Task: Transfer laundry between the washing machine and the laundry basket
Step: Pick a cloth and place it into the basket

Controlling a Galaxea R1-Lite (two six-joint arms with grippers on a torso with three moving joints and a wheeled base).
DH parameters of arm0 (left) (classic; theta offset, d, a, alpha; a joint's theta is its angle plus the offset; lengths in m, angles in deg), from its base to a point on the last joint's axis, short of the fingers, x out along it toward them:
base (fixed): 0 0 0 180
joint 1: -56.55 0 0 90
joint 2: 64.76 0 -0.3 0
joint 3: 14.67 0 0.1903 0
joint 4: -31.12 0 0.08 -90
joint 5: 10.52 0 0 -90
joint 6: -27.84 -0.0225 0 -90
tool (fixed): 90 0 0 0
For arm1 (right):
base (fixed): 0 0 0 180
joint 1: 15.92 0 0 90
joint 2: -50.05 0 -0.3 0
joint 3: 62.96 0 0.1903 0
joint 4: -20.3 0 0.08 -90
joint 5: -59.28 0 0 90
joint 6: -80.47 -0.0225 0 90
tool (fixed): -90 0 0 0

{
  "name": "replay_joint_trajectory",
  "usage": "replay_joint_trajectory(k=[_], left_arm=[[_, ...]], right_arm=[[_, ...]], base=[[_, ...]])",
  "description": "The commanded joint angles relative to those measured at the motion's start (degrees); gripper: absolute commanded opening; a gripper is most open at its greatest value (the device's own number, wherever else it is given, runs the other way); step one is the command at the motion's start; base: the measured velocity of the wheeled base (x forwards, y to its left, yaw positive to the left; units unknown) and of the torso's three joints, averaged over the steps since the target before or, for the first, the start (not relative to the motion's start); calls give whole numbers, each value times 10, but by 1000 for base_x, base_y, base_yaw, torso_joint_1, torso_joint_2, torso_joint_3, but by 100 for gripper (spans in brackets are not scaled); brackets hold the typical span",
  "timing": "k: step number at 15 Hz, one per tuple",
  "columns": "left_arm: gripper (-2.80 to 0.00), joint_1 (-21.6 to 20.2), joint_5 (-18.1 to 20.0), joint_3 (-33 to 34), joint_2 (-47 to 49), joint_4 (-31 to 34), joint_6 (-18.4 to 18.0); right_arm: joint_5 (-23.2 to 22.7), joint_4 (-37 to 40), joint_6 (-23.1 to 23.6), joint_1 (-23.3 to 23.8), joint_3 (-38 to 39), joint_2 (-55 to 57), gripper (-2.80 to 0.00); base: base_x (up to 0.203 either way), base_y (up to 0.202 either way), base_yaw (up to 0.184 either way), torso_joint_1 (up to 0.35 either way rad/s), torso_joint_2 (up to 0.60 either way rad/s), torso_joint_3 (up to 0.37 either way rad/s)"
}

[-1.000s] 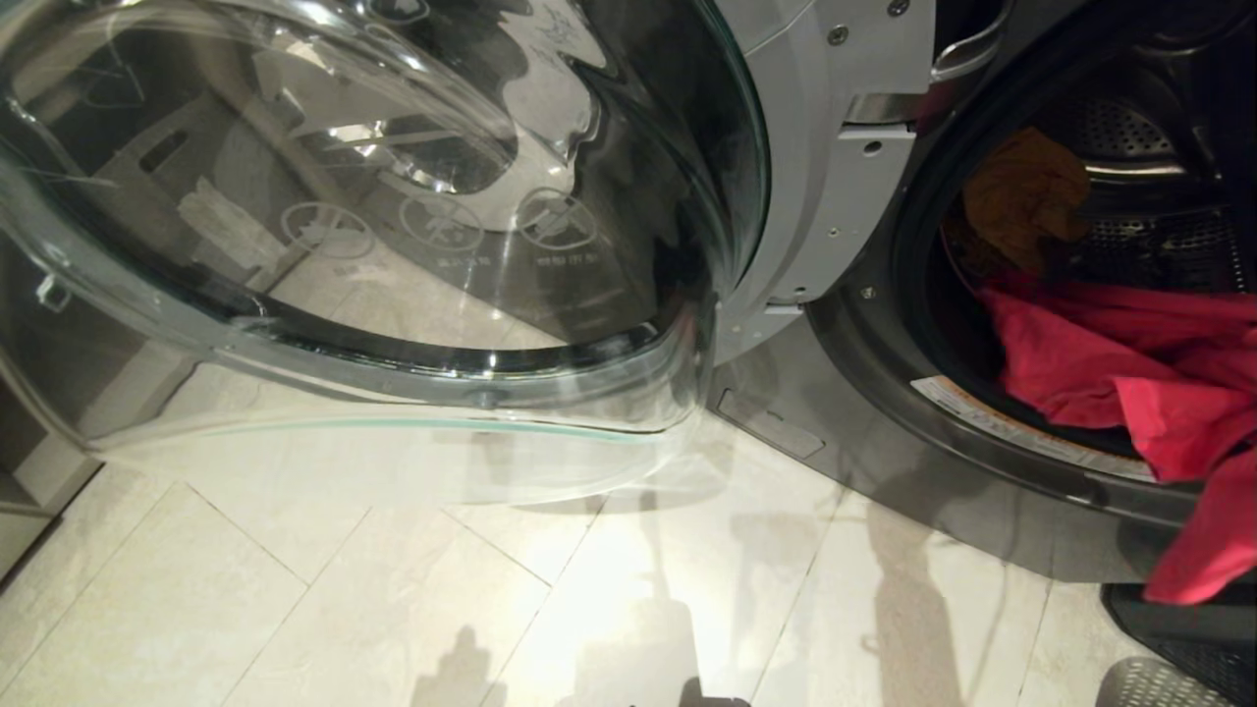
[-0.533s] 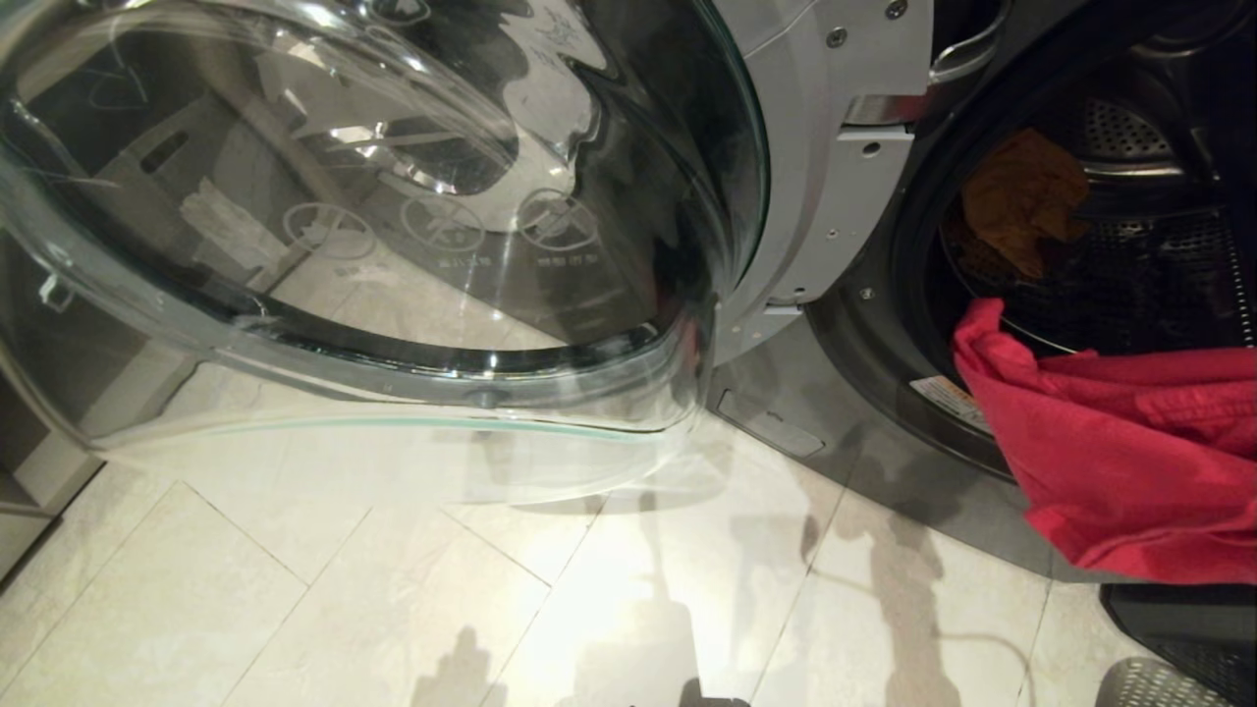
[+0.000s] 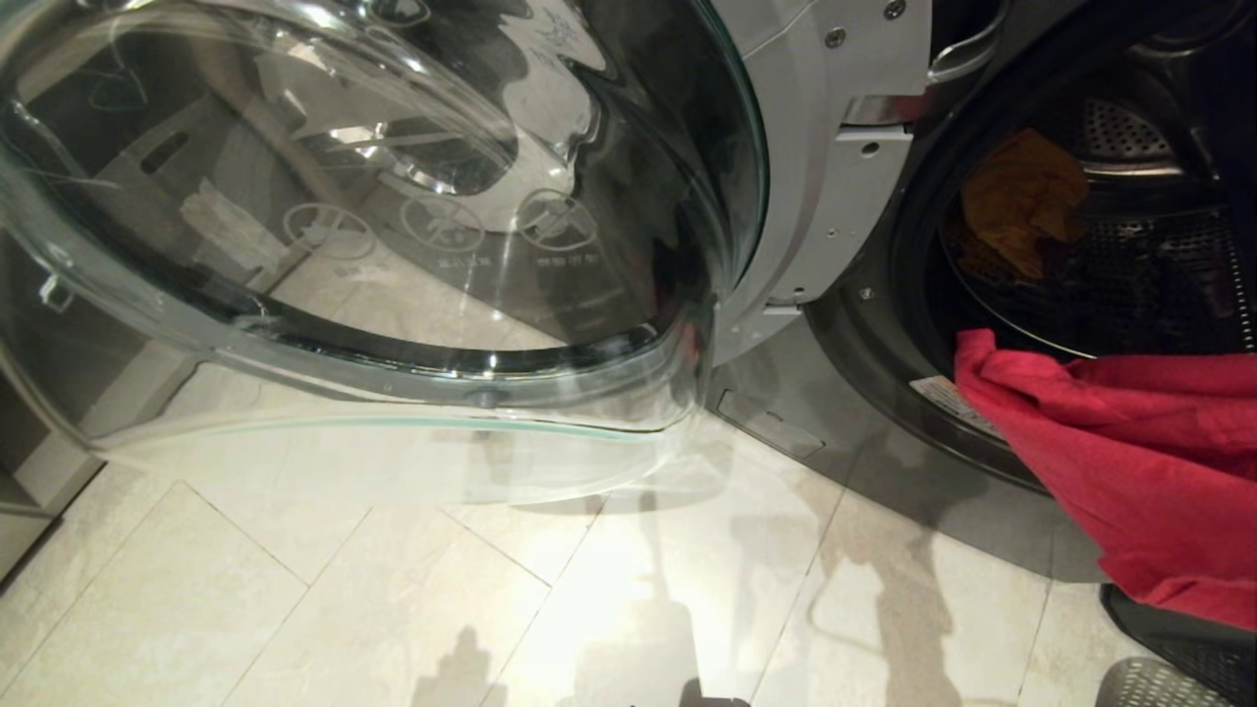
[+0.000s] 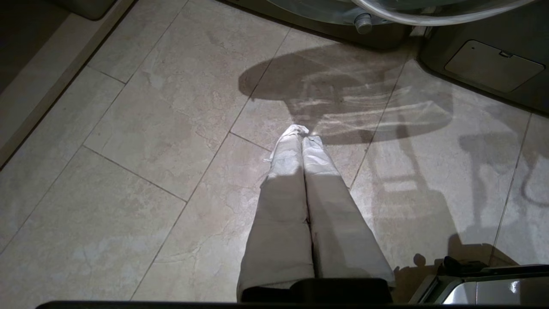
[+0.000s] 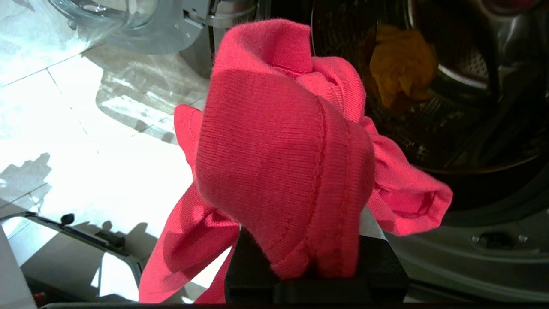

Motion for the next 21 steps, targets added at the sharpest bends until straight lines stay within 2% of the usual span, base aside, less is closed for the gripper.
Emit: replay_joint_trajectory(k=[1,5,9,19,21], left_arm=[[-280,0,-1,23,0,0,0],[-280,1,0,23,0,-1,-1],[-280,0,0,23,0,-1,-1],[-280,0,0,23,0,-1,0],[-280,0,0,23,0,-1,0]], right_arm=[[-9,-17,6,-1,21,-10,-280],[-27,-74,2,-18,76,-19,-280],[-24,-76,2,-53,99,-32,-280],[-25,-85,9,-53,106,-32,-280],[-24,-107,10,-53,106,-23,-280]], base=[[0,0,0,0,0,0],[0,0,0,0,0,0],[1,3,-16,0,0,1],[1,7,-170,1,2,2],[0,6,-178,1,1,1]])
